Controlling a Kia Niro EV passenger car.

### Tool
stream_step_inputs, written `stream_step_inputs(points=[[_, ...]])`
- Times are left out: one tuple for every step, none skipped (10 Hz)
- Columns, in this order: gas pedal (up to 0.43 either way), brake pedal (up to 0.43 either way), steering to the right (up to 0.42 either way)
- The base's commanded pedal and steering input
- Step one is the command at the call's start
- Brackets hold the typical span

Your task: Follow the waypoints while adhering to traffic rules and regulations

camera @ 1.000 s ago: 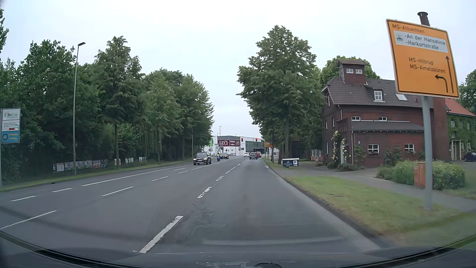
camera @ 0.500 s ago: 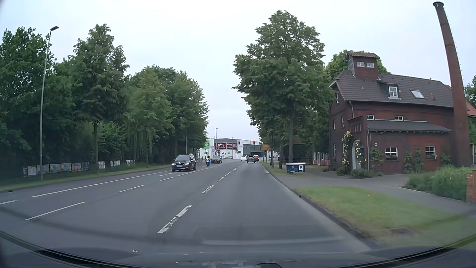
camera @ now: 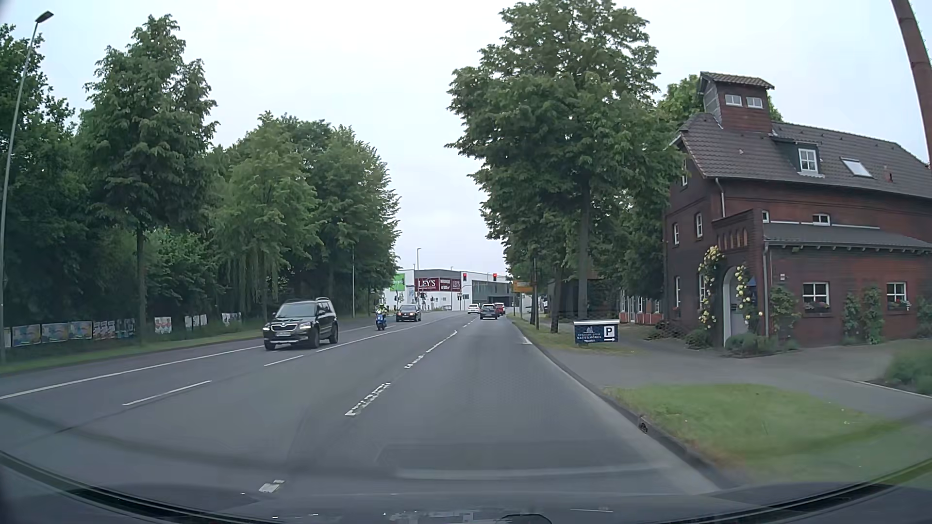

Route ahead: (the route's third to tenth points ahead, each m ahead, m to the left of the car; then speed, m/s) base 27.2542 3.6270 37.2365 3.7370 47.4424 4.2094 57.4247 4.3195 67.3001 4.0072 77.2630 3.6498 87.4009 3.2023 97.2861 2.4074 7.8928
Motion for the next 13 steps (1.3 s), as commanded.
stream_step_inputs(points=[[0.118,0.000,0.002],[0.110,0.000,0.000],[0.110,0.000,0.000],[0.110,0.000,0.000],[0.110,0.000,0.000],[0.110,0.000,0.000],[0.110,0.000,0.000],[0.110,0.000,0.001],[0.110,0.000,0.001],[0.110,0.000,0.001],[0.110,0.000,0.002],[0.110,0.000,0.002],[0.110,0.000,0.002]])
